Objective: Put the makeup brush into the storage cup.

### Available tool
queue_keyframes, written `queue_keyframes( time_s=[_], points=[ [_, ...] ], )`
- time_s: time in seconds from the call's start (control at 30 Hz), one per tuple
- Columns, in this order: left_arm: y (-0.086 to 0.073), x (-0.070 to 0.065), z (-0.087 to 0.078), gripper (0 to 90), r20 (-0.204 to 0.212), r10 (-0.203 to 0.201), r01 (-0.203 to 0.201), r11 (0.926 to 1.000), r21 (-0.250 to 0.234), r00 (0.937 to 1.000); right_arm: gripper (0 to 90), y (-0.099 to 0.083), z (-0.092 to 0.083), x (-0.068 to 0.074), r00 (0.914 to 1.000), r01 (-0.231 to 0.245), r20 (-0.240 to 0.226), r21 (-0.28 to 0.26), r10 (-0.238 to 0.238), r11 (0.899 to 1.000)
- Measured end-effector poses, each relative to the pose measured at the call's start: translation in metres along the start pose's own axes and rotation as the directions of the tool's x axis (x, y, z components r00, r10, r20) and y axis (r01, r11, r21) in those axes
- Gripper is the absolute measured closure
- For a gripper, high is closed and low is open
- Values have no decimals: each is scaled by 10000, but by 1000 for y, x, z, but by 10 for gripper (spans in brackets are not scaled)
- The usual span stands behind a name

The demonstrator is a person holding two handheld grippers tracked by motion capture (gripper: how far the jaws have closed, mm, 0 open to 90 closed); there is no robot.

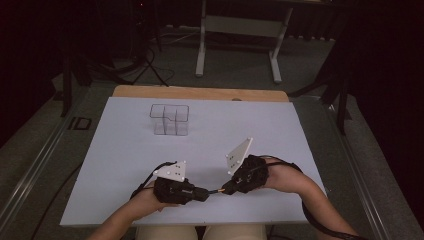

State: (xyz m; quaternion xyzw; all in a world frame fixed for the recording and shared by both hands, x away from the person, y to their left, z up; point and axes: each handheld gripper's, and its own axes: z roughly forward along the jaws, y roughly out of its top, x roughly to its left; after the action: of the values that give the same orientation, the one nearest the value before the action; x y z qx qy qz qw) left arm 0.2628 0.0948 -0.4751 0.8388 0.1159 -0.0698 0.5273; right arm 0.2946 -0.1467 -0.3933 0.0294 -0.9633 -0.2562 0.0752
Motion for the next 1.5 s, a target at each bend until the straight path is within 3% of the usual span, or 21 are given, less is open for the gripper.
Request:
queue_keyframes(
  time_s=[0.13, 0.27, 0.3, 0.43, 0.57, 1.0, 1.03, 1.2, 1.37, 1.5],
  points=[
    [1, 1, 1, 772, -93, -64, 65, 9999, 90, 9999, 848, -1, -1, -1, 9999, -82, -70, 34, 82, 10000],
    [3, 0, 0, 724, -454, 4, 2, 9999, 125, 9990, 848, -2, 0, -2, 9998, -167, -86, 90, 168, 9998],
    [4, -1, -1, 662, -644, 54, -53, 10000, 25, 9979, 847, -3, 1, -2, 9998, -177, -5, 150, 177, 9997],
    [7, -1, 0, 650, -705, 82, -69, 9998, 182, 9975, 847, -4, 1, -3, 9996, -267, -69, 174, 269, 9995],
    [10, -1, 3, 723, -372, 63, -51, 9995, 312, 9993, 847, -2, 3, -3, 9997, -235, -40, 301, 236, 9993],
    [23, -1, 15, 755, -307, 161, -129, 9949, 1003, 9994, 847, 3, 6, -3, 9999, -138, -65, 631, 142, 9979],
    [24, -1, 17, 788, -302, 184, -148, 9934, 1141, 9994, 847, 5, 6, -3, 9999, -122, -15, 676, 124, 9976],
    [26, -1, 20, 807, -276, 168, -135, 9934, 1136, 9995, 847, 7, 7, -3, 10000, -78, -43, 706, 82, 9975],
    [28, -2, 23, 834, -308, 429, -384, 9899, 1366, 9986, 845, 7, 9, -4, 10000, -49, -71, 832, 55, 9965],
    [28, -1, 22, 839, -154, 298, -277, 9924, 1195, 9994, 840, 5, 7, -4, 9999, -86, -96, 707, 93, 9975]
  ],
)
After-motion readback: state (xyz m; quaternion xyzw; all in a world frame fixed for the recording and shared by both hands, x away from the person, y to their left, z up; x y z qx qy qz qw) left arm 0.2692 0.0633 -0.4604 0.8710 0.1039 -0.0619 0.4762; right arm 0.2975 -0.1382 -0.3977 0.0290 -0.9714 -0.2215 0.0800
